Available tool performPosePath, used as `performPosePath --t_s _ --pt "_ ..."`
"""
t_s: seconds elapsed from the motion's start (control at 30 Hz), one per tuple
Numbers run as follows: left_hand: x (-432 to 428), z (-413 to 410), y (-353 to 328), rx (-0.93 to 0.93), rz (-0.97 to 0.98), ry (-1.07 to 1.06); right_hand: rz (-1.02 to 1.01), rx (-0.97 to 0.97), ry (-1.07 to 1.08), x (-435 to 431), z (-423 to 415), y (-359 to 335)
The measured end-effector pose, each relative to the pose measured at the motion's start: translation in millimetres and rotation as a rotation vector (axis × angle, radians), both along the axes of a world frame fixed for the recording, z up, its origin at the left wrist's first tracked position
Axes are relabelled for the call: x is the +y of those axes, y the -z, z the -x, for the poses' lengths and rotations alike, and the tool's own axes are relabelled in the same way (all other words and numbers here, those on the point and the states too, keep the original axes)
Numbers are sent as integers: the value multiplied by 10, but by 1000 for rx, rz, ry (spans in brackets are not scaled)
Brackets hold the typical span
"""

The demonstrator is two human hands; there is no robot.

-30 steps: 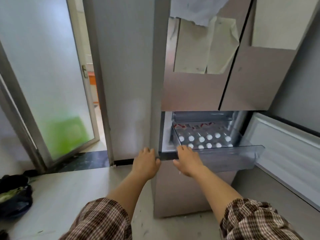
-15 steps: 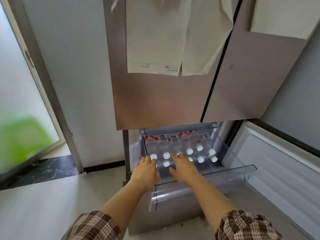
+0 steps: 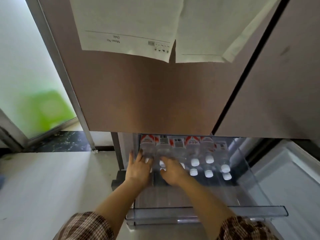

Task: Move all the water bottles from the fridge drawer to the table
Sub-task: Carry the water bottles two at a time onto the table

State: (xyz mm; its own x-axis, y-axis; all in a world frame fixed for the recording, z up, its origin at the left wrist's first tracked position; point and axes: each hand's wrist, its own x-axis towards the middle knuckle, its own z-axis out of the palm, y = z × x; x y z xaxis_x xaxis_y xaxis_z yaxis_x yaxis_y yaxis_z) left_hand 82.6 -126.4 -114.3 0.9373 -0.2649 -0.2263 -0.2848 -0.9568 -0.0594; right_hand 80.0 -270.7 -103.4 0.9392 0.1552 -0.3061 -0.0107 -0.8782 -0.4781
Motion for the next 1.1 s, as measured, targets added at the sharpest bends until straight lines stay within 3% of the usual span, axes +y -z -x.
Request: performPosePath --t_s 0.27,0.63,0.87,1.1 --pt "-64 -46 -24 -26 40 -65 -135 -14 42 -27 -62 122" --pt "67 361 -180 -241 -11 104 -194 -52 -14 -179 300 -39" --pt "138 505 -521 -276 233 66 -75 -399 -52 -158 482 -293" --pt "80 586 -918 -319 501 -69 -116 -563 -33 -156 450 -708"
